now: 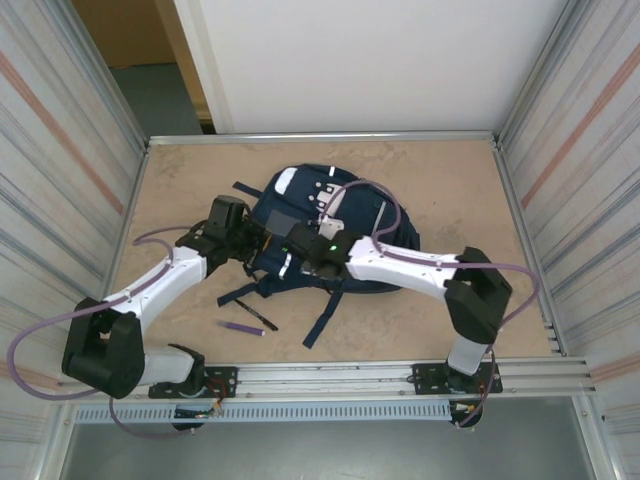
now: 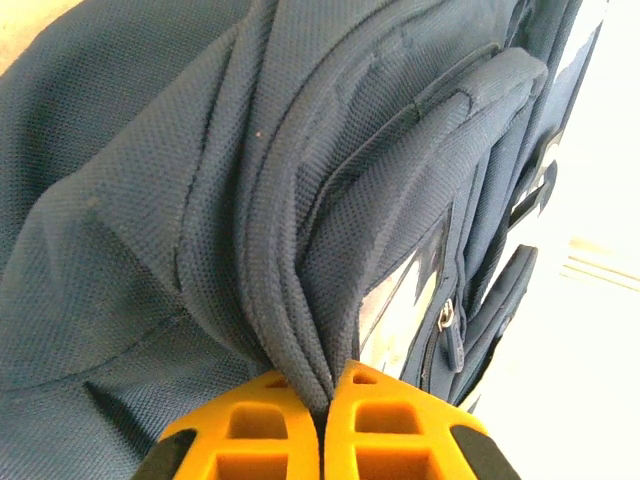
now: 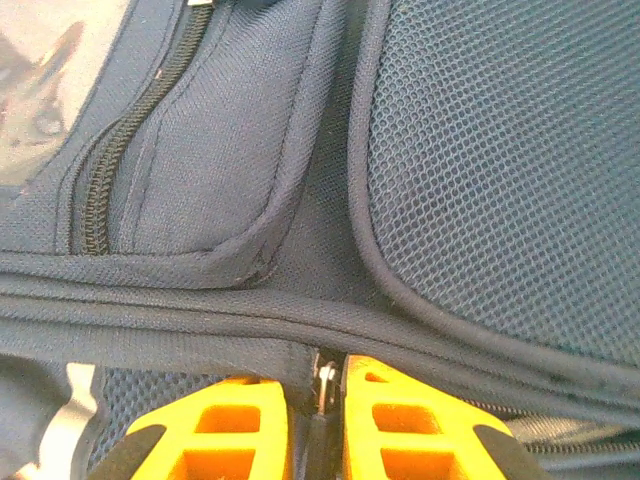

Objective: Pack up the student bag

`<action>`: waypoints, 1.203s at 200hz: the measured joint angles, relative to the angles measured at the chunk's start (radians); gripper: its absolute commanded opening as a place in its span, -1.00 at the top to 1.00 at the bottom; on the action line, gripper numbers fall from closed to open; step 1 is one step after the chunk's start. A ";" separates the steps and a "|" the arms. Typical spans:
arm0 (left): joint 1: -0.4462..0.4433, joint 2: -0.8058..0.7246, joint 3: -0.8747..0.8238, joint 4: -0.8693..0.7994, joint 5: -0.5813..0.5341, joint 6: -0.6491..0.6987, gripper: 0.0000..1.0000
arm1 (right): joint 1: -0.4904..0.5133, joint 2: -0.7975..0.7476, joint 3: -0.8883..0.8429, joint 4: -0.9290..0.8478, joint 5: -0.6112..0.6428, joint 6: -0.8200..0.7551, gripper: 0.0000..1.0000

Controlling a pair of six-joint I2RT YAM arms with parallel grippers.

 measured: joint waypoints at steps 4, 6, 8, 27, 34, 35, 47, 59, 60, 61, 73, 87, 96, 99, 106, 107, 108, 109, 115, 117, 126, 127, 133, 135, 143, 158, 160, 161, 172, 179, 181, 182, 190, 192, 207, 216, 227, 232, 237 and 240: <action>0.004 0.000 0.000 0.001 0.003 0.003 1.00 | -0.023 -0.024 -0.035 0.045 -0.053 -0.018 1.00; 0.004 0.000 -0.001 0.002 0.003 0.003 1.00 | -0.033 -0.036 -0.053 0.067 -0.080 -0.026 1.00; 0.005 0.000 -0.002 0.003 0.005 0.006 1.00 | -0.044 -0.048 -0.071 0.089 -0.109 -0.035 1.00; 0.011 0.000 -0.020 0.018 0.016 0.010 1.00 | -0.158 -0.113 -0.184 0.232 -0.370 -0.084 1.00; 0.014 0.000 -0.026 0.025 0.019 0.010 1.00 | -0.189 -0.114 -0.193 0.248 -0.444 -0.107 1.00; 0.014 0.000 -0.027 0.025 0.019 0.011 1.00 | -0.192 -0.114 -0.193 0.248 -0.451 -0.109 1.00; 0.023 0.001 -0.032 0.029 0.024 0.012 1.00 | -0.221 -0.114 -0.193 0.251 -0.531 -0.142 0.99; 0.033 0.002 -0.035 0.031 0.027 0.014 1.00 | -0.236 -0.114 -0.193 0.255 -0.588 -0.167 0.92; 0.033 0.002 -0.035 0.031 0.027 0.014 1.00 | -0.237 -0.114 -0.193 0.255 -0.591 -0.167 0.91; 0.034 0.002 -0.036 0.031 0.027 0.014 1.00 | -0.238 -0.113 -0.193 0.255 -0.597 -0.168 0.91; 0.040 0.003 -0.043 0.035 0.028 0.014 1.00 | -0.256 -0.109 -0.193 0.254 -0.657 -0.188 0.78; 0.046 0.012 -0.044 0.037 0.035 0.018 1.00 | -0.280 -0.098 -0.193 0.255 -0.725 -0.212 0.69; 0.051 0.021 -0.044 0.035 0.031 0.026 1.00 | -0.295 -0.088 -0.193 0.238 -0.755 -0.222 0.66; 0.054 0.024 -0.044 0.036 0.029 0.027 1.00 | -0.301 -0.085 -0.193 0.224 -0.766 -0.228 0.65; 0.062 0.031 -0.044 0.037 0.026 0.031 1.00 | -0.313 -0.077 -0.193 0.201 -0.785 -0.239 0.66; 0.063 0.031 -0.044 0.037 0.026 0.031 1.00 | -0.314 -0.076 -0.193 0.200 -0.787 -0.240 0.66; 0.064 0.032 -0.044 0.037 0.026 0.032 1.00 | -0.316 -0.074 -0.193 0.198 -0.791 -0.242 0.66; 0.065 0.033 -0.044 0.037 0.026 0.033 1.00 | -0.317 -0.074 -0.193 0.196 -0.793 -0.243 0.66; 0.070 0.037 -0.044 0.037 0.024 0.033 1.00 | -0.324 -0.066 -0.193 0.186 -0.805 -0.249 0.67; 0.071 0.038 -0.044 0.037 0.024 0.034 1.00 | -0.325 -0.064 -0.193 0.184 -0.806 -0.250 0.66; 0.072 0.042 -0.044 0.037 0.024 0.034 1.00 | -0.329 -0.054 -0.193 0.171 -0.818 -0.260 0.67; 0.072 0.042 -0.044 0.037 0.024 0.033 1.00 | -0.329 -0.054 -0.193 0.170 -0.819 -0.261 0.67; 0.072 0.044 -0.044 0.037 0.024 0.034 1.00 | -0.330 -0.048 -0.193 0.164 -0.822 -0.265 0.69; 0.072 0.045 -0.044 0.037 0.025 0.034 1.00 | -0.330 -0.048 -0.193 0.164 -0.823 -0.266 0.69; 0.072 0.047 -0.044 0.037 0.026 0.037 1.00 | -0.328 -0.043 -0.192 0.161 -0.824 -0.270 0.70; 0.072 0.047 -0.048 0.040 0.026 0.037 1.00 | -0.320 -0.035 -0.183 0.152 -0.821 -0.273 0.70; 0.072 0.047 -0.048 0.040 0.026 0.037 1.00 | -0.319 -0.035 -0.181 0.150 -0.821 -0.274 0.71; 0.072 0.047 -0.048 0.041 0.026 0.037 1.00 | -0.319 -0.034 -0.180 0.150 -0.821 -0.275 0.72; 0.072 0.047 -0.055 0.049 0.026 0.036 1.00 | -0.311 -0.034 -0.175 0.149 -0.811 -0.279 0.81; 0.072 0.047 -0.060 0.052 0.024 0.037 1.00 | -0.303 -0.034 -0.171 0.149 -0.800 -0.282 0.85; 0.072 0.047 -0.060 0.052 0.024 0.037 1.00 | -0.302 -0.034 -0.170 0.149 -0.797 -0.282 0.88; 0.072 0.047 -0.061 0.052 0.023 0.037 1.00 | -0.301 -0.034 -0.169 0.149 -0.795 -0.283 0.88; 0.074 0.047 -0.061 0.052 0.023 0.037 1.00 | -0.293 -0.034 -0.168 0.148 -0.783 -0.288 0.95; 0.074 0.047 -0.062 0.052 0.023 0.037 1.00 | -0.292 -0.034 -0.167 0.148 -0.777 -0.290 0.96; 0.079 0.046 -0.063 0.053 0.023 0.037 1.00 | -0.280 -0.034 -0.167 0.148 -0.754 -0.293 0.98; 0.080 0.045 -0.065 0.053 0.023 0.037 1.00 | -0.274 -0.034 -0.167 0.146 -0.739 -0.294 0.99; 0.085 0.043 -0.069 0.055 0.024 0.037 1.00 | -0.267 -0.035 -0.169 0.140 -0.718 -0.294 1.00; 0.089 0.042 -0.069 0.055 0.025 0.037 1.00 | -0.267 -0.038 -0.174 0.138 -0.712 -0.294 1.00; 0.094 0.042 -0.070 0.055 0.027 0.038 1.00 | -0.267 -0.043 -0.180 0.136 -0.705 -0.296 1.00; 0.098 0.042 -0.070 0.055 0.028 0.041 1.00 | -0.267 -0.046 -0.184 0.134 -0.702 -0.297 1.00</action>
